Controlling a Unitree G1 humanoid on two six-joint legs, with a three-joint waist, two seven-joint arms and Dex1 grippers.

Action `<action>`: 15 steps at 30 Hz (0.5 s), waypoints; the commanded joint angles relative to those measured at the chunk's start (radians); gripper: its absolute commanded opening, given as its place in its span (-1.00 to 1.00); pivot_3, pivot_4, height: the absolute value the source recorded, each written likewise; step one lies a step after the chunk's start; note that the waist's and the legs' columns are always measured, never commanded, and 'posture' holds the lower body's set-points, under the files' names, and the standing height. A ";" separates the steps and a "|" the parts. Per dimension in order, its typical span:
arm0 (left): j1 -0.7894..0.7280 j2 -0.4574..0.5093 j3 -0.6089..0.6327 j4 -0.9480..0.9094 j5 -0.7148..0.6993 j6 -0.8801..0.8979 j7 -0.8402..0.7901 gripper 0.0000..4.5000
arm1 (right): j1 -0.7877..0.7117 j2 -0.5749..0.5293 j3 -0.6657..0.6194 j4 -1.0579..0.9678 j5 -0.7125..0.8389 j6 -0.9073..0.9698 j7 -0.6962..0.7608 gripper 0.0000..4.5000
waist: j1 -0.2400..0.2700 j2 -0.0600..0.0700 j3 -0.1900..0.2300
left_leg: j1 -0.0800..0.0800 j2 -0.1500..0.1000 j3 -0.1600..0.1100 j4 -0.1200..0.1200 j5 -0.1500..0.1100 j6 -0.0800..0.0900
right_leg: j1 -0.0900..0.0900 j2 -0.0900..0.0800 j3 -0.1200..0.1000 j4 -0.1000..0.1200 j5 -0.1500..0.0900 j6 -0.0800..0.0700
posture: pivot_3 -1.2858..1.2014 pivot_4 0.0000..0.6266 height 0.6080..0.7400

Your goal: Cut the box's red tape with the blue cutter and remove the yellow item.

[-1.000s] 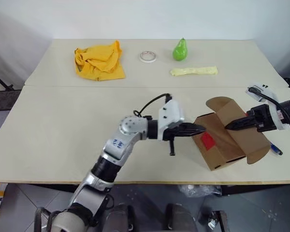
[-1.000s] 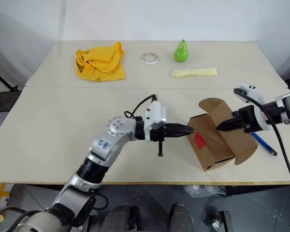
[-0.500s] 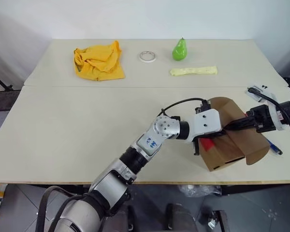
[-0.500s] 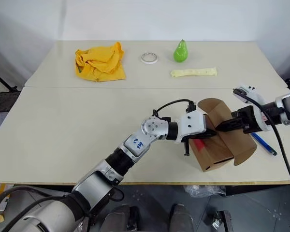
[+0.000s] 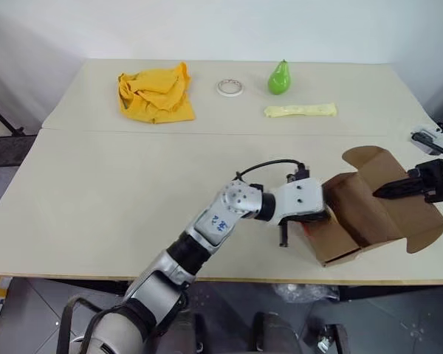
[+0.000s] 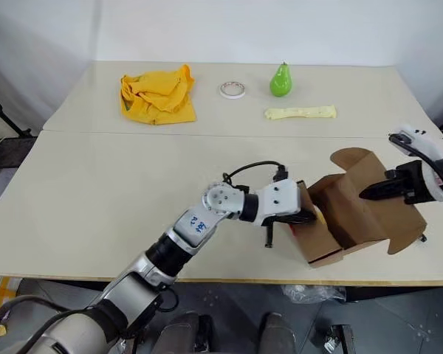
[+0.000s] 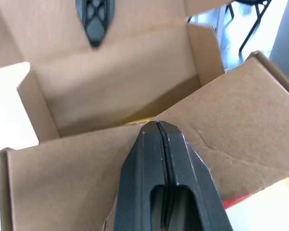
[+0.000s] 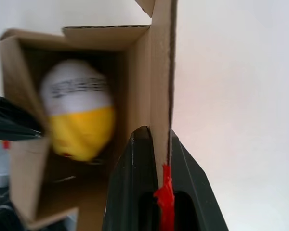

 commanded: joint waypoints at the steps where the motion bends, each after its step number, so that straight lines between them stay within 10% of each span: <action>1: 0.042 0.027 -0.009 0.023 -0.008 0.043 -0.027 -1.00 | -0.004 0.000 0.025 0.016 -0.029 -0.020 0.055 -0.98 | 0.000 0.000 0.000 | 0.000 0.000 0.000 0.000 0.000 0.000 | 0.000 0.000 0.000 0.000 0.000 0.000 | 0.03 -0.52 1.00; 15: 0.070 0.174 0.078 -0.209 -0.132 0.139 -0.110 -1.00 | 0.038 0.035 -0.030 0.007 -0.040 -0.001 0.068 -0.98 | -0.010 0.001 0.000 | 0.000 0.001 0.002 -0.001 0.000 -0.001 | -0.003 0.000 0.001 0.007 0.000 0.000 | 0.03 -0.52 1.00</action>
